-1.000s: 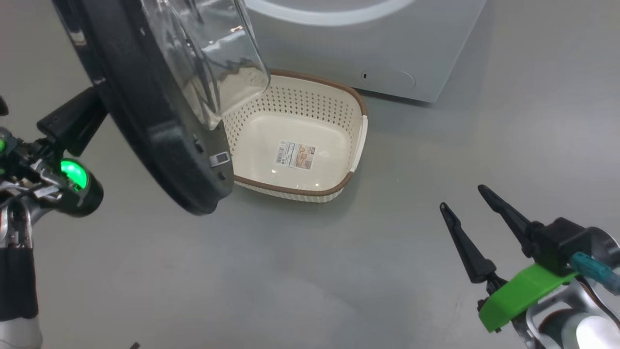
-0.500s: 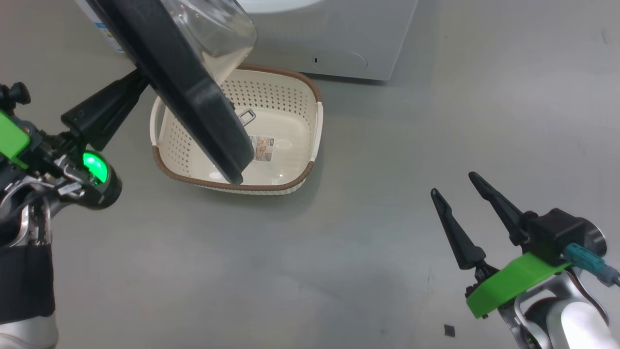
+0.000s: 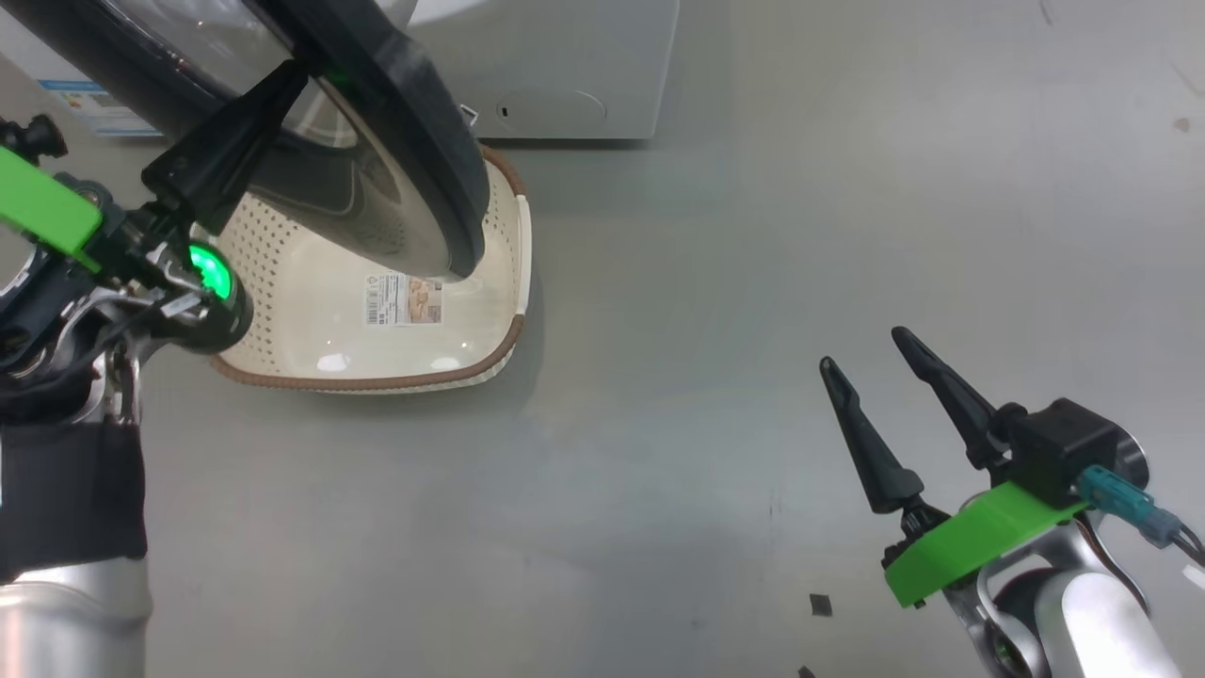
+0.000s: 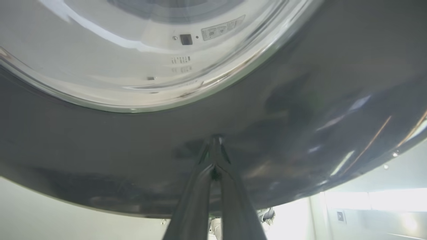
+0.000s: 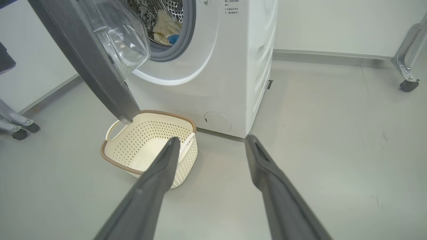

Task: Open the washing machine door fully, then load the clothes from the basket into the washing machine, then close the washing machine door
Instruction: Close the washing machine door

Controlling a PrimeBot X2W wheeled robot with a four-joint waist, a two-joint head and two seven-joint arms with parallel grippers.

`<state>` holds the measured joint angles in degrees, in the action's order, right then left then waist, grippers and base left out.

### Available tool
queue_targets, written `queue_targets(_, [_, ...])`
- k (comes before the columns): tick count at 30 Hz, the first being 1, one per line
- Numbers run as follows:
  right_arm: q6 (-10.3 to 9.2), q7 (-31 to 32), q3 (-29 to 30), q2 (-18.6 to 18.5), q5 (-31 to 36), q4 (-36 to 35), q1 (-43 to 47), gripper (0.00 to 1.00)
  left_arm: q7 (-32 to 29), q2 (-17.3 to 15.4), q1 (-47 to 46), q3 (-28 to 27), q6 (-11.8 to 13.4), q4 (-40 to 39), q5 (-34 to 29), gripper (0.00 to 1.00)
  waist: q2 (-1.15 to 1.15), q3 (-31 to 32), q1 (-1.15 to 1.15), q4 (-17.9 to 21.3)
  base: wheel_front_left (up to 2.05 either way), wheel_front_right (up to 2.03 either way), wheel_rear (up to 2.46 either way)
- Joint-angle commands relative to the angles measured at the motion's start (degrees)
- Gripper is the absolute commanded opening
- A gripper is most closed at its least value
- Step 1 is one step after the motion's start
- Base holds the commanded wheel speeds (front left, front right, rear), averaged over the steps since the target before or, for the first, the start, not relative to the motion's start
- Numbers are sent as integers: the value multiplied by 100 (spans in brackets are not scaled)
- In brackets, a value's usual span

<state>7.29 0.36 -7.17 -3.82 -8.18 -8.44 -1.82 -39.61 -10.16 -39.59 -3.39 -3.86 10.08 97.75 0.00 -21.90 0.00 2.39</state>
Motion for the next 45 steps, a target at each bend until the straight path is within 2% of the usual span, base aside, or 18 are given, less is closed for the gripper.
queue_targets(1, [20,-80,-139,-7,-37,-147,-198,100,84,-159,-279,-154,-92,-33,-126,0,0,-4,0,123,0,0,0])
queue_targets(9, [20,-167,-208,33,-60,-18,-227,100,545,114,-599,-158,-314,659,-398,0,0,-17,0,396,0,0,0])
queue_targets(15, [20,-214,-257,49,-94,71,-266,100,863,253,-811,-176,-357,932,-592,0,0,-2,0,573,0,0,0])
queue_targets(26, [20,-304,-361,79,-158,224,-336,100,2009,415,-1036,-205,-361,1028,-1174,0,0,2,0,1038,0,0,0])
queue_targets(36, [20,-422,-485,91,-277,433,-392,100,2789,219,-1394,-17,-362,1447,-1447,0,0,10,0,1628,0,0,0])
queue_targets(45, [20,-530,-584,93,-415,589,-411,100,3158,-15,-1552,127,-362,1728,-1429,0,0,53,0,1910,0,0,0])
